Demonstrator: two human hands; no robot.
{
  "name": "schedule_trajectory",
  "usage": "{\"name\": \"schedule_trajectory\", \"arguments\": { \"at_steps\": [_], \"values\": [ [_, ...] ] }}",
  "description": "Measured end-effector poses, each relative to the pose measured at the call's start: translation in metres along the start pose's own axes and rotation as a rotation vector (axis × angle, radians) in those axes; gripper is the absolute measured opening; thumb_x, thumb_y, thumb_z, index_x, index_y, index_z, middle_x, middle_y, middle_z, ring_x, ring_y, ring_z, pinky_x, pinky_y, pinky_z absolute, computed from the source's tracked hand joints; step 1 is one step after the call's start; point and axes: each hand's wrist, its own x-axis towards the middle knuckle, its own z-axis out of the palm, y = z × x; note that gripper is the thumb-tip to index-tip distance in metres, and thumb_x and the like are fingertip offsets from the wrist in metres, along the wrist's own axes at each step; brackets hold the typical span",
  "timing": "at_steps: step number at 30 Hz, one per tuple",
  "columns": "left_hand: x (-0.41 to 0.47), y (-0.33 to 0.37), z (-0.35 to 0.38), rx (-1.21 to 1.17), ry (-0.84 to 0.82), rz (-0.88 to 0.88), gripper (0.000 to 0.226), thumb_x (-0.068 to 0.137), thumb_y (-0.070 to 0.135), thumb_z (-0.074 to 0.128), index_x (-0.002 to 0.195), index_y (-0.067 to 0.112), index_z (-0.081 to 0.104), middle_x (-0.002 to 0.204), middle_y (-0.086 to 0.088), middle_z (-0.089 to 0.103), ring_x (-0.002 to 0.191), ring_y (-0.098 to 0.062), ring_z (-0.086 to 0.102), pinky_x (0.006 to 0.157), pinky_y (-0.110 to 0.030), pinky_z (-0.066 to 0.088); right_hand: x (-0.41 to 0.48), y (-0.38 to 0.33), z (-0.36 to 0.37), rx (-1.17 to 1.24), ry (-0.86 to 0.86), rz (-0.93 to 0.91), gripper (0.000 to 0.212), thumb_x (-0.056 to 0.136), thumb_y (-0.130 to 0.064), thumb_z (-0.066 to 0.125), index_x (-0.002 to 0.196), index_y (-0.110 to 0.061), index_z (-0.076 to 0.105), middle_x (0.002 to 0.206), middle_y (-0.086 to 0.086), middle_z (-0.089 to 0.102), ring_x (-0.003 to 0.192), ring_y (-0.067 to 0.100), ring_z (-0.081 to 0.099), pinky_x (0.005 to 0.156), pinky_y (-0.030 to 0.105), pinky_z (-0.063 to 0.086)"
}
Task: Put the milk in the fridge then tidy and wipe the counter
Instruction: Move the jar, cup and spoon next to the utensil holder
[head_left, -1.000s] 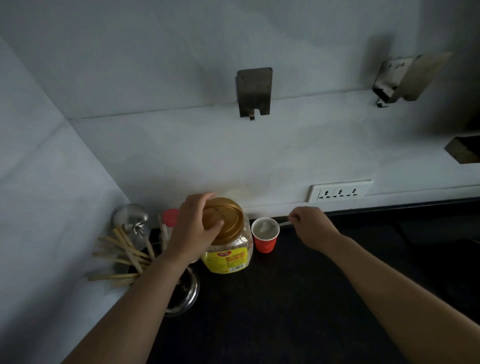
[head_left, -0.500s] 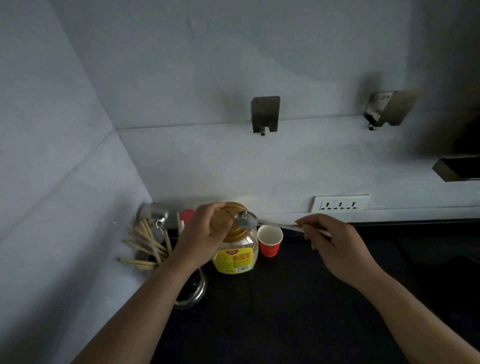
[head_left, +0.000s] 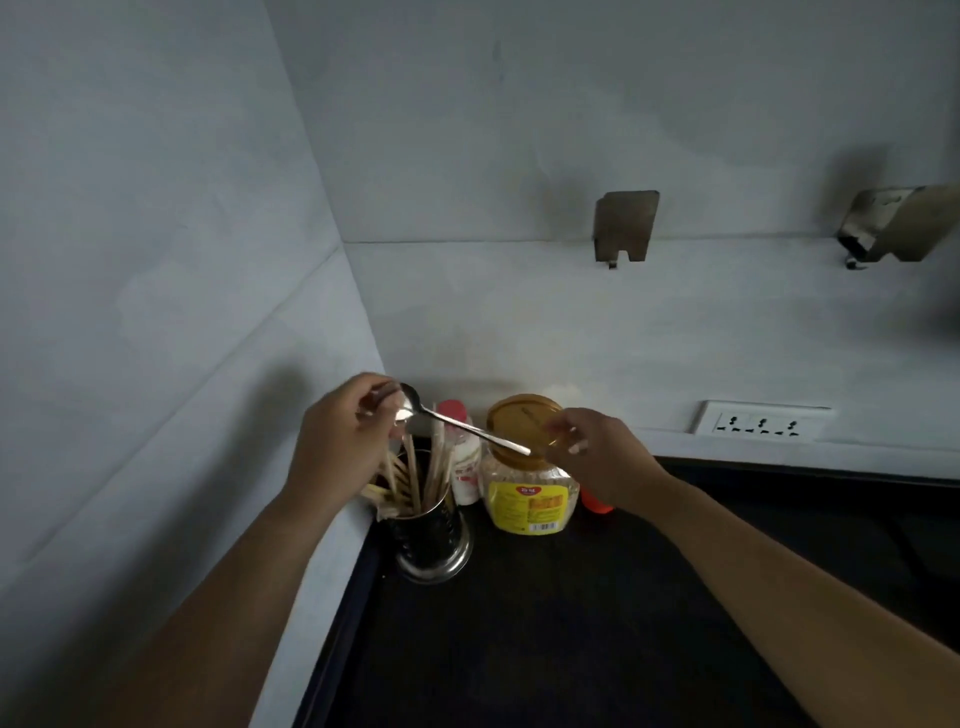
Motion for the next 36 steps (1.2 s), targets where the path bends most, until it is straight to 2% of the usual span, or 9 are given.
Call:
{"name": "schedule_trajectory", "arguments": {
  "at_steps": [3,4,7,10,15,20,25,31,36],
  "values": [
    [0.006,0.002,-0.025,-0.045,0.055,-0.014,0.007,0.079,0.038,0.054,0.079,0.041,0.061,0.07,0.015,0.066,0.071,-0.014,0.069,0.072,-0.04,0.056,0.025,-0.012,0.008,-0.16,0.026,-0.218,0.015,0.075,-0.029,0.067,0.086,-0.032,0.057,0.085,-0.005,0.055,0.075,0.007,0.049,0.066,0.025,0.041],
    [0.009,0.002,-0.031,-0.048,0.074,-0.012,0.009,0.079,0.038,0.053,0.079,0.042,0.061,0.07,0.013,0.066,0.073,-0.014,0.069,0.074,-0.04,0.055,0.032,-0.013,0.011,-0.217,0.004,-0.241,0.015,0.076,-0.029,0.065,0.086,-0.034,0.056,0.088,-0.005,0.054,0.079,0.008,0.048,0.07,0.027,0.041],
    [0.011,0.004,-0.047,0.022,0.114,0.035,0.013,0.085,0.029,0.053,0.081,0.038,0.061,0.072,0.011,0.066,0.072,-0.006,0.067,0.065,-0.024,0.05,0.048,-0.008,0.023,-0.327,-0.071,-0.177,0.052,0.079,-0.033,0.064,0.127,-0.021,0.047,0.131,-0.001,0.046,0.12,0.019,0.039,0.095,0.032,0.034],
    [0.012,0.006,-0.054,0.168,0.123,0.078,0.012,0.089,0.019,0.053,0.088,0.025,0.063,0.076,0.006,0.067,0.072,-0.01,0.066,0.059,-0.009,0.042,0.049,-0.002,0.037,-0.421,-0.055,-0.216,0.06,0.083,-0.043,0.057,0.134,-0.02,0.038,0.142,-0.001,0.038,0.129,0.02,0.033,0.103,0.036,0.027],
    [0.008,0.002,-0.044,0.33,0.099,0.11,0.011,0.088,0.011,0.056,0.092,0.013,0.065,0.081,-0.004,0.067,0.072,-0.018,0.062,0.061,-0.018,0.041,0.047,0.015,0.047,-0.533,-0.066,-0.309,0.072,0.086,-0.046,0.051,0.144,-0.016,0.02,0.151,0.002,0.022,0.138,0.021,0.016,0.112,0.034,0.013],
    [0.007,-0.014,-0.03,0.391,0.054,0.116,0.011,0.088,0.01,0.056,0.093,0.011,0.067,0.084,-0.006,0.066,0.072,-0.02,0.06,0.065,-0.032,0.049,0.058,0.023,0.045,-0.523,-0.11,-0.315,0.082,0.085,-0.052,0.049,0.147,-0.018,0.006,0.157,-0.001,0.005,0.143,0.02,0.0,0.113,0.033,0.005],
    [0.009,-0.023,-0.021,0.398,0.058,0.141,0.012,0.088,0.011,0.056,0.093,0.012,0.067,0.084,-0.003,0.066,0.073,-0.016,0.06,0.064,-0.03,0.05,0.073,0.031,0.043,-0.533,-0.133,-0.312,0.089,0.081,-0.059,0.049,0.147,-0.02,0.003,0.158,-0.002,-0.001,0.143,0.018,-0.003,0.113,0.034,0.007],
    [0.01,-0.033,-0.011,0.398,0.003,0.133,0.011,0.087,0.012,0.059,0.094,0.013,0.068,0.085,-0.003,0.066,0.07,-0.013,0.059,0.061,-0.021,0.046,0.074,0.037,0.046,-0.539,-0.103,-0.341,0.089,0.08,-0.059,0.049,0.147,-0.022,0.003,0.157,-0.002,0.004,0.143,0.019,0.001,0.112,0.034,0.011],
    [0.0,-0.044,0.006,0.408,-0.076,0.12,0.011,0.085,0.01,0.062,0.094,0.011,0.069,0.085,-0.004,0.066,0.072,-0.017,0.06,0.065,-0.033,0.051,0.065,0.039,0.048,-0.507,-0.082,-0.361,0.087,0.081,-0.056,0.051,0.147,-0.023,0.005,0.157,-0.002,0.009,0.142,0.02,0.004,0.112,0.032,0.01]
  ]
}}
